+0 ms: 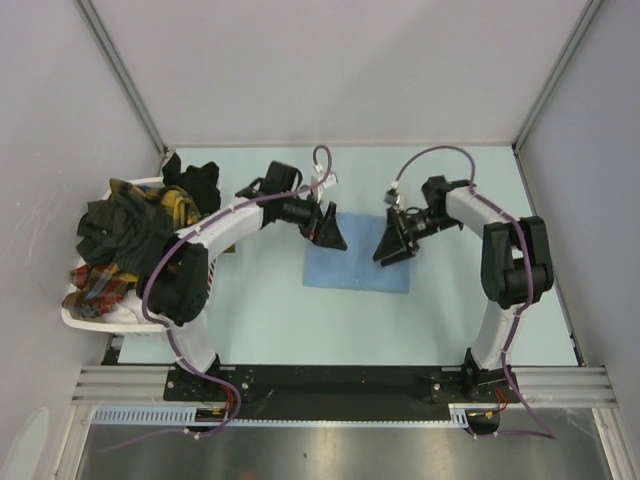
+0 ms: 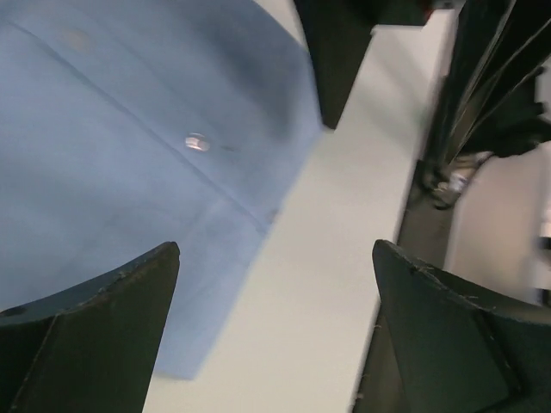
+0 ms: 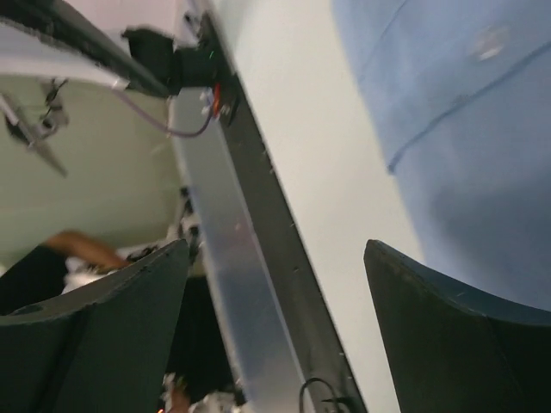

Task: Fold and stack the long sleeve shirts
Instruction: Fold the shirt

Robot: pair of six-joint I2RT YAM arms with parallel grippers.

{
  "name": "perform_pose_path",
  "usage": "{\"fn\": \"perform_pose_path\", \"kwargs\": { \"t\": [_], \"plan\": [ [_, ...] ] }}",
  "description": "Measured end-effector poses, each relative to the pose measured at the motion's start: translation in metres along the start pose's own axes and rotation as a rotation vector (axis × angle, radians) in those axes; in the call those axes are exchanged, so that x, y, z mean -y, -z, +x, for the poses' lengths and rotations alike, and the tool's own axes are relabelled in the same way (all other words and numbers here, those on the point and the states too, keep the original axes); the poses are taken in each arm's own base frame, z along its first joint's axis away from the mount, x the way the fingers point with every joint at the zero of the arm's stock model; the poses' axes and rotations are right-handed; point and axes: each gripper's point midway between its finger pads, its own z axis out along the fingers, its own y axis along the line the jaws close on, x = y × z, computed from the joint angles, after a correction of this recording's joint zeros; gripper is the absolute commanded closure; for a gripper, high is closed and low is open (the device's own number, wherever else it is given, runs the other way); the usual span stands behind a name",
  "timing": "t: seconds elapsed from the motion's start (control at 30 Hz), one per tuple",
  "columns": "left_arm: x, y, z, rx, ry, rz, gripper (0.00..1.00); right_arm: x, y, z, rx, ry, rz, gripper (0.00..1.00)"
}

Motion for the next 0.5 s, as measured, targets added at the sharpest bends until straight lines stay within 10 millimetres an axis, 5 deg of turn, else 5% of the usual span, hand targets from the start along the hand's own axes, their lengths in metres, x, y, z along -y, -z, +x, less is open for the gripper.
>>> {"fn": "perform_pose_path", "kwargs": {
  "t": [0.17,0.33,0.5],
  "plan": [
    [0.022,-0.029,0.06,-0.079,0.226,0.132,0.01,0.011,-0.034,0.031,-0.105,-0.106,-0.082,0.21],
    [-0.011,-0.041,0.086,-0.085,0.4,0.129,0.01,0.077,-0.035,0.034,-0.101,-0.281,-0.064,0.22],
    [-0.037,-0.036,0.091,-0.059,0.484,0.133,0.0,0.098,-0.014,0.012,-0.034,-0.303,-0.022,0.22]
  ]
}}
